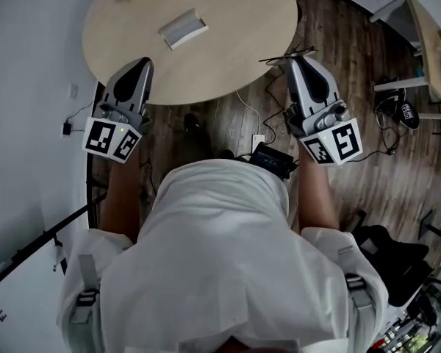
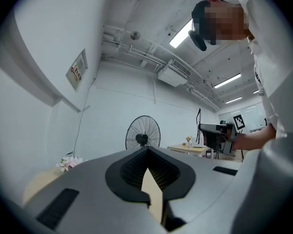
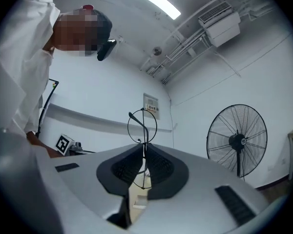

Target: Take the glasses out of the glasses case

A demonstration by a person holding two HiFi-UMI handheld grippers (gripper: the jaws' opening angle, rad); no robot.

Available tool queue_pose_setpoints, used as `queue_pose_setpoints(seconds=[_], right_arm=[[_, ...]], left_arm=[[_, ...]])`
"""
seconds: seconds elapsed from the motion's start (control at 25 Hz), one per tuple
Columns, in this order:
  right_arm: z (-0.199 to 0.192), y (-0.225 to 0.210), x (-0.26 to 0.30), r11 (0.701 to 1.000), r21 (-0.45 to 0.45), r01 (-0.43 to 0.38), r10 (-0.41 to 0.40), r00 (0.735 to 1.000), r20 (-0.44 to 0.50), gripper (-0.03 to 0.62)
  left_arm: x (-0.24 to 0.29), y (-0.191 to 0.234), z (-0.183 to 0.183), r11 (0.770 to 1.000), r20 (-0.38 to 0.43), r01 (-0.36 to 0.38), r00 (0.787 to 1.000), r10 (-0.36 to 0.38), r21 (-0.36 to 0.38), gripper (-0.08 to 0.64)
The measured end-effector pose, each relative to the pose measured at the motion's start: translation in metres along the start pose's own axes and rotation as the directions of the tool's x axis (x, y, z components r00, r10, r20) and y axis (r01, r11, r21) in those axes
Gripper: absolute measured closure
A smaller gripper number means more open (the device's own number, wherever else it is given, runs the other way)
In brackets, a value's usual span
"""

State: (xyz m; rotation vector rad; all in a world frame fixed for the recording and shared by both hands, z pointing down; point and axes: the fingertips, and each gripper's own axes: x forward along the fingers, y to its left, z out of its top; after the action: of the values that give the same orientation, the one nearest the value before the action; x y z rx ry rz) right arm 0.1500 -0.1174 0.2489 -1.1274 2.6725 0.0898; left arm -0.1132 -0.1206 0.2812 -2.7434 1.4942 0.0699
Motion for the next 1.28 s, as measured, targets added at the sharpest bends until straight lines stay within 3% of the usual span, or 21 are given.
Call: queue_pose_setpoints(seconds=[0.24,0.44,0.92,1.08,1.28], right_arm=[[-0.014,0.007,-0.081,0.998,0.016,0.053,-0.052,0.998,-0.023,0.558],[-0.032,0.019,-0.118,0.995,0.035,0.090,-0.088,0.995,-0.053,0.558],[-0.061,0.079,-0.153,0.986,0.030,0.166,-0.160,0.975,-0.151,0.558],[-0.063,0.119,-0.153,0.983,0.020,0.184,-0.178,0.969,-0.174,0.558],[-0.074,0.179,-0.150,0.983,0.017,0.181,-0.174,0.962,-0.209,0.558]], left_arm=[[-0.028,-0.073,-0.013,1.000,-0.033,0.015,0.999,-0.016,-0.010,0.546],[-0.047,-0.109,-0.012,0.999,-0.062,0.043,0.997,-0.043,-0.003,0.546],[-0.096,-0.155,-0.033,0.987,-0.088,0.147,0.984,-0.153,-0.069,0.546],[-0.136,-0.158,-0.037,0.981,-0.098,0.180,0.978,-0.186,-0.066,0.546],[-0.194,-0.147,-0.056,0.981,-0.094,0.164,0.980,-0.174,-0.104,0.546]])
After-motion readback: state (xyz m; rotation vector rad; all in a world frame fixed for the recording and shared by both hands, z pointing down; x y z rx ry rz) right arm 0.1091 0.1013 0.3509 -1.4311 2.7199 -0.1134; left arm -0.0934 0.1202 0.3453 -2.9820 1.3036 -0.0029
